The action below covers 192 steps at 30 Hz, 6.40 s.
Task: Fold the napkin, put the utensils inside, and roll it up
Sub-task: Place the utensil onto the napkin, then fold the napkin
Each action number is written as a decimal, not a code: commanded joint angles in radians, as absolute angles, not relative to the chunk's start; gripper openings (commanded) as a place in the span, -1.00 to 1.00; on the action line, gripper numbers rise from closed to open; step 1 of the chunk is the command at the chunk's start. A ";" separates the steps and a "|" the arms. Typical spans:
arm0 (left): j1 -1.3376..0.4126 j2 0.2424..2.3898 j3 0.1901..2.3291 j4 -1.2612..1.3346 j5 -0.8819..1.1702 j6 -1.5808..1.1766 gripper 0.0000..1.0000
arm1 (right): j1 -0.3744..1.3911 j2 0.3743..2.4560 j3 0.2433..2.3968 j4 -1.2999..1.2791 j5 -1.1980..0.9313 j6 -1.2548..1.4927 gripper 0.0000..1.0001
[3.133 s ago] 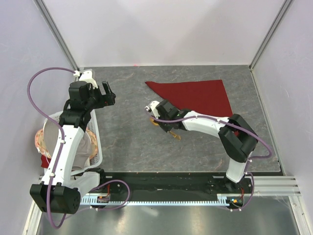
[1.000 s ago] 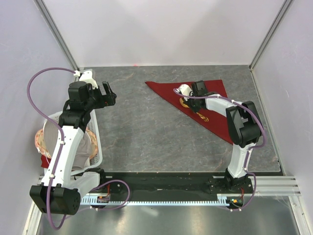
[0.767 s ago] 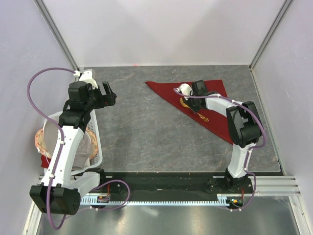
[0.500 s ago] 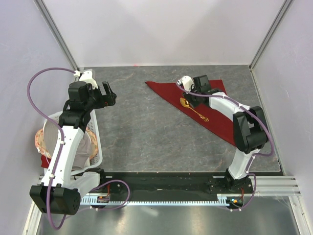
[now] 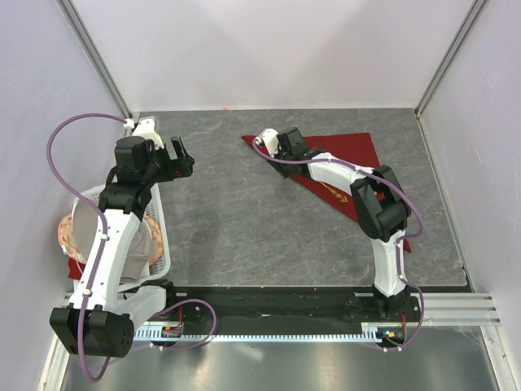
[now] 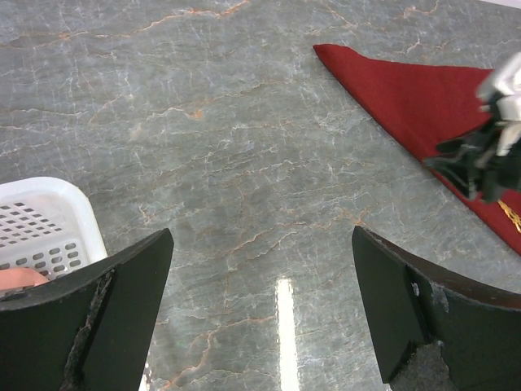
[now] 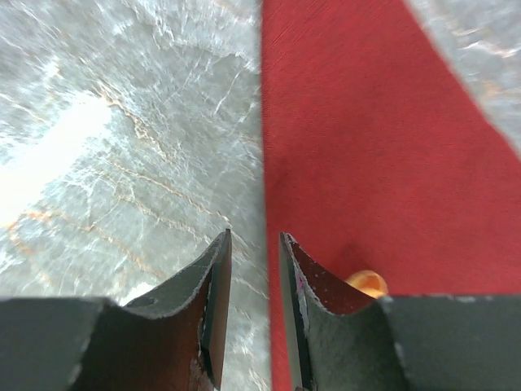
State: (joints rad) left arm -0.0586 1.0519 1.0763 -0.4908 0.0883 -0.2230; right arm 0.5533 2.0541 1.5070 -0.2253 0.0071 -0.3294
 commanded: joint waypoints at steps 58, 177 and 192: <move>-0.123 1.152 0.766 -0.114 0.097 -0.647 0.86 | 0.758 2.138 1.462 -0.253 0.123 -0.033 -1.00; -0.152 1.644 0.696 0.199 0.018 -0.621 -0.83 | -0.637 1.040 0.403 -0.212 -0.231 0.681 -0.01; -0.150 1.644 0.698 0.198 0.025 -0.618 -0.84 | -0.650 1.074 0.428 -0.166 -0.252 0.715 0.08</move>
